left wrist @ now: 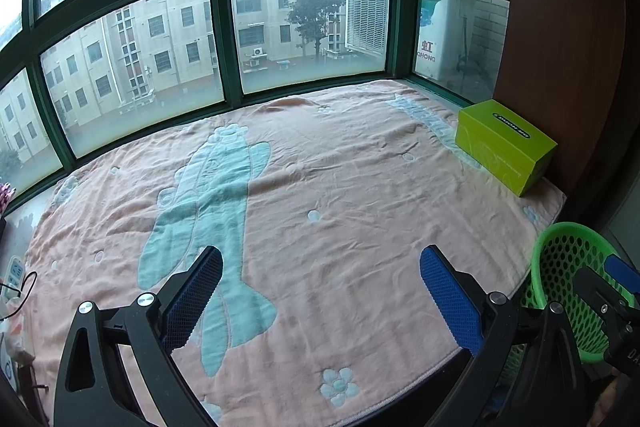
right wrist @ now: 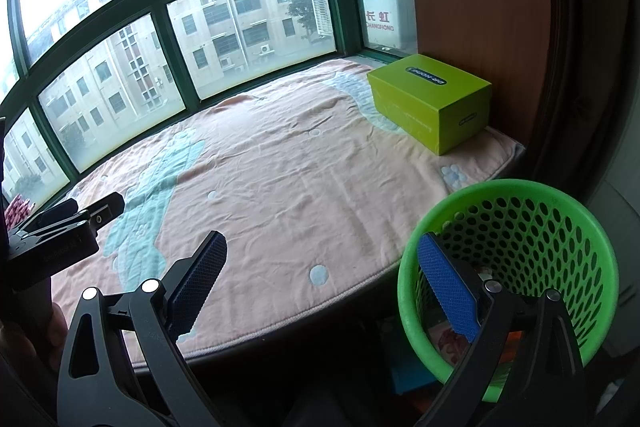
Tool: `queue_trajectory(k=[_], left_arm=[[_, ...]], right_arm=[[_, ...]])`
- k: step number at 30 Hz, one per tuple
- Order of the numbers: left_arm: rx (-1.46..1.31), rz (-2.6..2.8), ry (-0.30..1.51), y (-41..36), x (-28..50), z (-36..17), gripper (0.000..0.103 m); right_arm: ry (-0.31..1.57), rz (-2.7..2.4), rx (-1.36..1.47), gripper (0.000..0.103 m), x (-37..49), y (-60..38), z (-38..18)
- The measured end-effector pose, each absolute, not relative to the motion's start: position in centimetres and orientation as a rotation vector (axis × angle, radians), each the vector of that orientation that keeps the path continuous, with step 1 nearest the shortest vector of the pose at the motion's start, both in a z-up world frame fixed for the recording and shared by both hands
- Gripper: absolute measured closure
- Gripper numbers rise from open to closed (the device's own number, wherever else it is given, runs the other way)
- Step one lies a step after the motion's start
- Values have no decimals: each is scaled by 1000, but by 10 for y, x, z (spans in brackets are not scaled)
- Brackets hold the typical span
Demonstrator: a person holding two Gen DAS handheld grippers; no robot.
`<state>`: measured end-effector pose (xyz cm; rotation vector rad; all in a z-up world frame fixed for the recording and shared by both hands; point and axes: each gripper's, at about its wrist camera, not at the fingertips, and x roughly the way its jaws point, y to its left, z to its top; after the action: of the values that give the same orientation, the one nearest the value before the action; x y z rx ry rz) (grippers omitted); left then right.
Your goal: Collect trash
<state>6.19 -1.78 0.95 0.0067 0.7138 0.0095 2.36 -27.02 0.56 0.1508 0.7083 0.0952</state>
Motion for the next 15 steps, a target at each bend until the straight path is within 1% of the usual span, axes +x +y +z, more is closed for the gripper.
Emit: queue_trajectory(k=[15], left_arm=[[7, 10, 715, -18, 61, 7, 7]], right_arm=[[710, 98, 153, 8, 23, -269, 5]])
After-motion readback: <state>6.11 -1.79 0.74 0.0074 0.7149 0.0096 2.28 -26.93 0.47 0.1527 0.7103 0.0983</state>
